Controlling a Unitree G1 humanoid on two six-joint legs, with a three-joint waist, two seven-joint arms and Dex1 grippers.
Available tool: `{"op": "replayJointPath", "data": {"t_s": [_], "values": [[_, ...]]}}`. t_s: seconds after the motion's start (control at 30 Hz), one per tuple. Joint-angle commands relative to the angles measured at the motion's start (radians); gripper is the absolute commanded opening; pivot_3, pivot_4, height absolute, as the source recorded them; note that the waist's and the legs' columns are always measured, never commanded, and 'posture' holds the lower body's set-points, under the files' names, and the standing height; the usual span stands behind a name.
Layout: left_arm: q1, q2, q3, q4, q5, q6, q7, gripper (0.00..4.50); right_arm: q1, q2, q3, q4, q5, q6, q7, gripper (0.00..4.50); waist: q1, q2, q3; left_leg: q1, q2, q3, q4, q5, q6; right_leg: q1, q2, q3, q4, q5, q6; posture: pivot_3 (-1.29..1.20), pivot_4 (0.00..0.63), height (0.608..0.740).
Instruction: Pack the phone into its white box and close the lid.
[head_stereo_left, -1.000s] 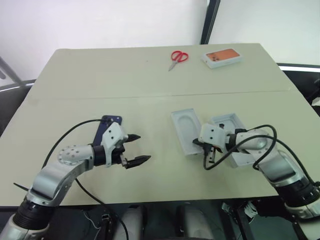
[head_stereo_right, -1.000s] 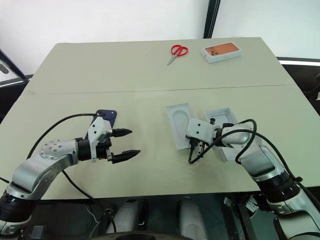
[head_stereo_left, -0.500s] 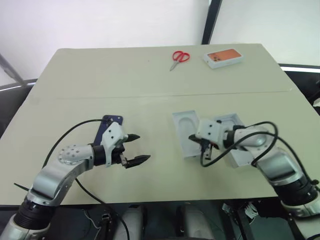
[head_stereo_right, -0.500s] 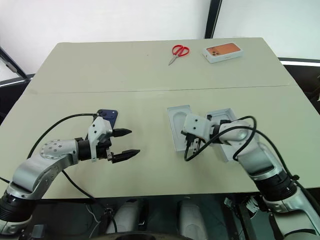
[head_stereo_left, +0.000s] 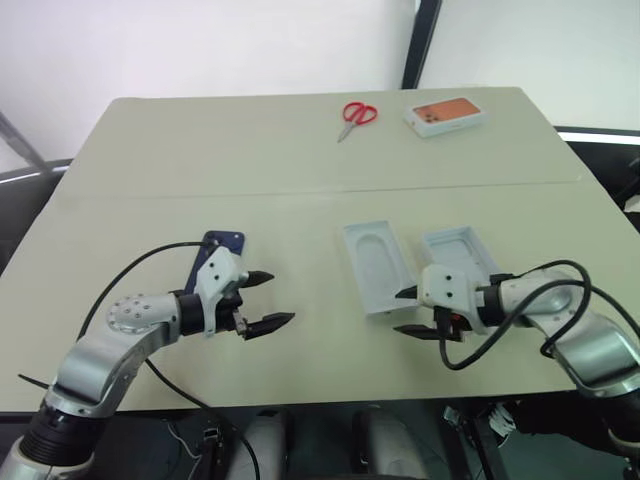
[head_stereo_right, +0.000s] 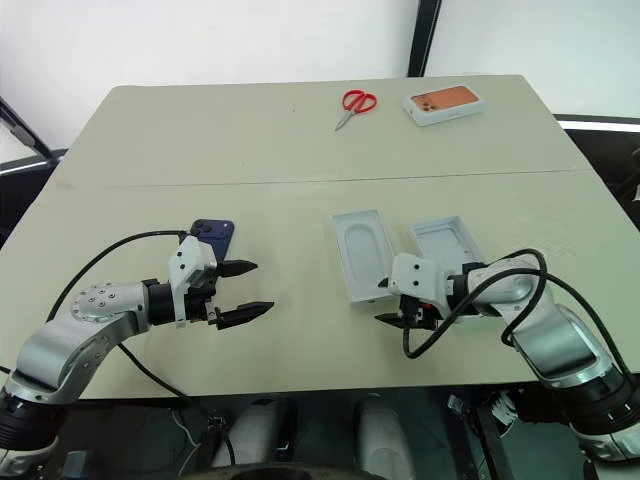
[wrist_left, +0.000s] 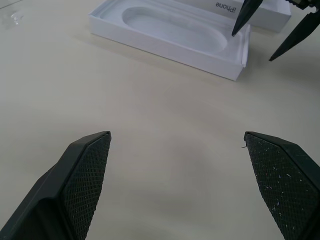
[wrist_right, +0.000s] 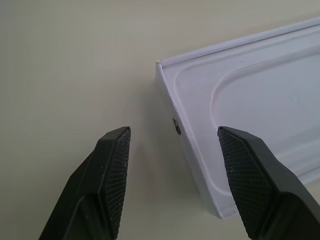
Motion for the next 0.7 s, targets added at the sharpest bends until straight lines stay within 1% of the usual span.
{"op": "replayJointPath", "data": {"t_s": [0.03,0.17,0.33,0.43,0.5,0.7], "values": [[-0.012,0.003,0.017,-0.025,0.001,-0.003,-0.007,4.5,-0.012,0.01,0.012,0.001,-0.017,-0.031,-0.014,2.08,0.0,0.0,0.0,0.0,0.0,0.0,0.0,0.0,0.0,0.0,0.0,0.0,0.0,0.0,0.0,0.0,0.15,0.74],[-0.019,0.001,0.015,-0.022,0.002,-0.001,-0.005,4.5,-0.027,0.026,0.03,-0.001,-0.02,-0.049,-0.021,0.05,0.0,0.0,0.0,0.0,0.0,0.0,0.0,0.0,0.0,0.0,0.0,0.0,0.0,0.0,0.0,0.0,0.15,0.74],[-0.02,0.002,0.016,-0.018,0.005,-0.002,-0.006,4.5,-0.052,0.049,0.073,-0.023,-0.051,-0.116,-0.022,0.05,-0.001,0.0,0.0,0.0,0.0,0.0,0.0,0.0,0.0,0.0,0.0,0.0,0.0,0.0,0.0,0.0,0.15,0.74],[-0.022,0.004,0.018,-0.012,0.007,-0.003,-0.007,4.5,-0.068,0.07,0.108,-0.066,-0.047,-0.109,-0.014,0.05,-0.001,0.0,0.0,0.0,0.0,0.0,0.0,0.0,0.0,0.0,0.0,0.0,0.0,0.0,0.0,0.0,0.15,0.74],[-0.022,0.005,0.02,-0.011,0.007,-0.003,-0.007,4.5,-0.074,0.075,0.137,-0.084,-0.072,-0.116,-0.014,0.05,0.0,0.0,0.0,0.0,0.0,0.0,0.0,0.0,0.0,0.0,0.0,0.0,0.0,0.0,0.0,0.0,0.15,0.74],[-0.019,0.006,0.028,-0.011,0.005,0.0,-0.002,4.5,-0.105,0.092,0.186,-0.087,-0.117,-0.077,-0.022,0.05,0.0,0.0,0.0,0.0,0.0,0.0,0.0,0.0,0.0,0.0,0.0,0.0,0.0,0.0,0.0,0.0,0.15,0.74]]}}
